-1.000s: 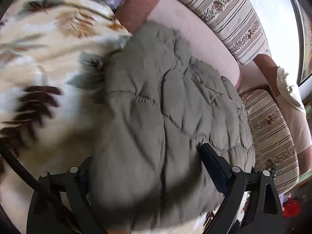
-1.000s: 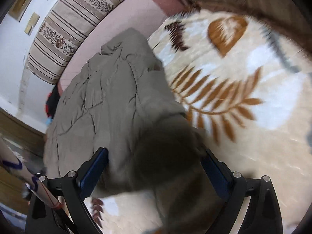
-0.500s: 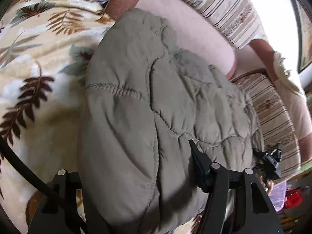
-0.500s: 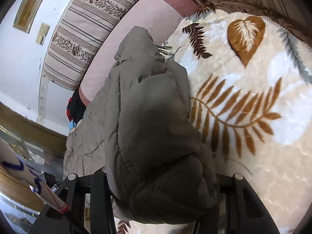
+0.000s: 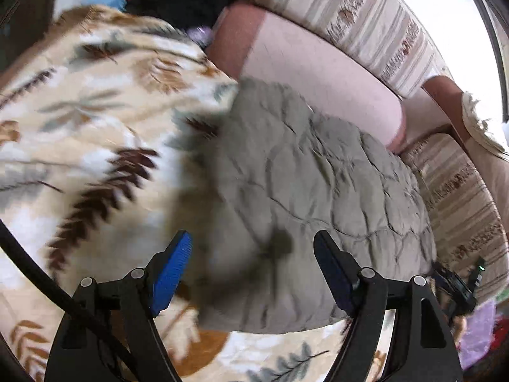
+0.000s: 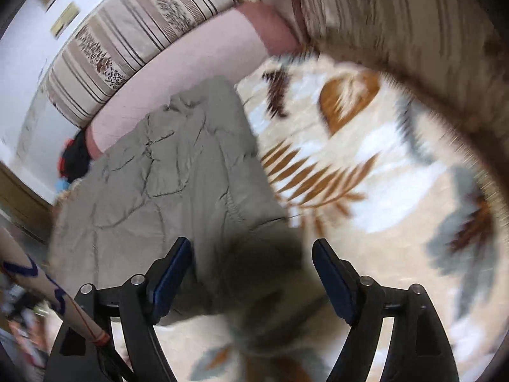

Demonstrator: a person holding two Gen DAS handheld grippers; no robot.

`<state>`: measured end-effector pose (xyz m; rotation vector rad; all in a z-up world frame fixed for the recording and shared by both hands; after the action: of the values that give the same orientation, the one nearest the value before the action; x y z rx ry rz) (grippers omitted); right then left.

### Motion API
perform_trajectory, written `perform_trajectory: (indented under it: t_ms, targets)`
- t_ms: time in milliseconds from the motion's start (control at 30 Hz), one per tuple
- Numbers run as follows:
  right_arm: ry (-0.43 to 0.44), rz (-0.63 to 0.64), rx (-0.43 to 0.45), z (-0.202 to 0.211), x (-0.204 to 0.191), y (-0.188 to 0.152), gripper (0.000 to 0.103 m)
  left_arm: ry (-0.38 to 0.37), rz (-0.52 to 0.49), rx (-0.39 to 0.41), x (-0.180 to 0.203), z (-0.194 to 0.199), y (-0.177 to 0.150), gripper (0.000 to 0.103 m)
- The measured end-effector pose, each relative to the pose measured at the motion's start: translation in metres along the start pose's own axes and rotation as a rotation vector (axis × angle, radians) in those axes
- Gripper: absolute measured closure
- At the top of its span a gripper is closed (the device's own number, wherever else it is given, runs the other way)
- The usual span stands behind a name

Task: Fold large clothes

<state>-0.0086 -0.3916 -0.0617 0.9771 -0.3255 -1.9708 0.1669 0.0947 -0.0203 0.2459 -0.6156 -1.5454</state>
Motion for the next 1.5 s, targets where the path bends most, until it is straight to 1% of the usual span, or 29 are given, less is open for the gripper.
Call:
perform_trajectory:
  t_ms: [67,133,233,300,467,600,700,767,833,933,1033,1100,1200,1267,1300,1367,1400,1500]
  targets:
    - [-0.056,0.053,0.03,0.012,-0.004,0.0,0.02,0.026,-0.004,0.02,-0.004,0.006,0.004,0.025]
    - [-0.088,0.088,0.068,0.025,-0.01,0.002,0.02,0.037,-0.008,0.029,-0.004,0.007,0.008,0.025]
    - [-0.114,0.13,0.118,0.037,-0.023,0.01,0.02,0.03,-0.025,0.035,0.013,0.008,0.01,0.025]
    - [-0.12,0.168,0.13,0.037,-0.035,0.014,0.02,0.026,-0.048,0.042,0.031,0.006,0.009,0.025]
    - [-0.131,0.281,0.093,0.006,-0.071,0.025,0.02,0.035,-0.132,0.042,0.079,-0.017,0.018,0.024]
    - [-0.157,0.367,0.042,-0.037,-0.095,0.035,0.02,0.062,-0.162,0.038,0.108,-0.053,0.036,0.023]
    - [-0.165,0.35,-0.009,-0.074,-0.092,0.044,0.02,0.145,-0.204,0.05,0.123,-0.089,0.05,0.023]
    - [-0.185,0.331,-0.036,-0.103,-0.084,0.052,0.02,0.178,-0.227,0.06,0.131,-0.104,0.057,0.019]
    - [-0.193,0.323,-0.04,-0.119,-0.078,0.059,0.015,0.195,-0.242,0.064,0.135,-0.117,0.064,0.016]
    - [-0.175,0.294,-0.048,-0.139,-0.07,0.075,0.01,0.201,-0.254,0.066,0.138,-0.132,0.076,0.012]
    - [-0.135,0.231,-0.086,-0.162,-0.056,0.09,0.004,0.171,-0.225,0.043,0.133,-0.145,0.086,0.008]
    - [-0.125,0.199,-0.084,-0.17,-0.049,0.093,0.002,0.157,-0.208,0.043,0.13,-0.147,0.086,0.008]
    - [-0.149,0.215,-0.056,-0.164,-0.052,0.091,0.002,0.17,-0.215,0.058,0.131,-0.142,0.083,0.008]
    - [-0.19,0.245,-0.022,-0.145,-0.061,0.088,0.005,0.189,-0.218,0.067,0.13,-0.131,0.08,0.008]
    - [-0.191,0.254,-0.003,-0.135,-0.064,0.086,0.005,0.192,-0.216,0.077,0.129,-0.123,0.078,0.008]
    - [-0.17,0.27,0.052,-0.104,-0.072,0.078,0.005,0.181,-0.207,0.112,0.126,-0.101,0.071,0.008]
    - [-0.161,0.271,0.079,-0.083,-0.073,0.069,0.005,0.175,-0.202,0.136,0.124,-0.083,0.065,0.008]
    - [-0.139,0.245,0.097,-0.045,-0.069,0.043,0.005,0.167,-0.181,0.205,0.118,-0.035,0.045,0.008]
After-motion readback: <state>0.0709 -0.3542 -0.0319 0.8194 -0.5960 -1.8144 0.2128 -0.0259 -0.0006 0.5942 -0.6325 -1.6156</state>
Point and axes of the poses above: each gripper's, at about its wrist camera, not at the fingertips, and z roughly against the way its jaws point, x to its right, y to its top, the point moved 3 cm from there along -z, roughly the way its jaws point, and after that the axes turned 12 degrees about y, right-handed, at the moved point
